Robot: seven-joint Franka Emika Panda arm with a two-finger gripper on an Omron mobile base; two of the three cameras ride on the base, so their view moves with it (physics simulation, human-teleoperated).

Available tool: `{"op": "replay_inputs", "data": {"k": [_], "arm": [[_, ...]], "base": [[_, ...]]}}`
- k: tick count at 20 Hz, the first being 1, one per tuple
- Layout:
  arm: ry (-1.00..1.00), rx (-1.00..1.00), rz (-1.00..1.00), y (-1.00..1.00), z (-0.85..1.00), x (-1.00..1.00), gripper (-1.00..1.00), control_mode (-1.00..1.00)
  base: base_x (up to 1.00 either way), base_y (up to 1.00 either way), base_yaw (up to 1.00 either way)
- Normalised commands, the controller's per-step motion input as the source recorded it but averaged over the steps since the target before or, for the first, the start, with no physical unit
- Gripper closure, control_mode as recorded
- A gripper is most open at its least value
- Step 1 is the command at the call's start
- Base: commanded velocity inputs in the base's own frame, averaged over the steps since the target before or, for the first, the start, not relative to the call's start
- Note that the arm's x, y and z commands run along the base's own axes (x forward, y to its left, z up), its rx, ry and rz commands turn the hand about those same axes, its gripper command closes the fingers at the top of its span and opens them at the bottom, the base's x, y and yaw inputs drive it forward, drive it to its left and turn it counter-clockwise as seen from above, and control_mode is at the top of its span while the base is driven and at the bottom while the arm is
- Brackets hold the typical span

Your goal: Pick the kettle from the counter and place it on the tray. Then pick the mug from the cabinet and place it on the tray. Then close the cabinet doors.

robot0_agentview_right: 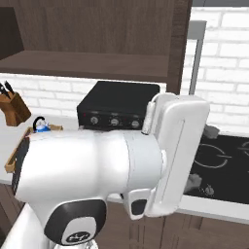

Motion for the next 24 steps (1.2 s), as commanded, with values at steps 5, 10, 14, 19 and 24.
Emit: {"op": "replay_inputs", "data": {"k": [5, 10, 14, 19, 24], "arm": [[0.00, 0.22, 0.27, -0.31, 0.02, 0.16, -1.00, -1.00], [0.00, 0.24, 0.24, -0.15, 0.00, 0.36, -1.00, -1.00], [0.00, 0.14, 0.22, -0.19, 0.00, 0.41, -1.00, -1.00], [0.00, 0.00, 0.16, -0.06, -0.01, 0.40, -1.00, -1.00], [0.00, -0.10, 0.10, 0.00, -0.12, 0.36, -1.00, -1.00]], "base": [[0.00, 0.00, 0.00], [0.00, 0.00, 0.00], [0.00, 0.00, 0.00], [0.00, 0.00, 0.00], [0.00, 0.00, 0.00]]}}
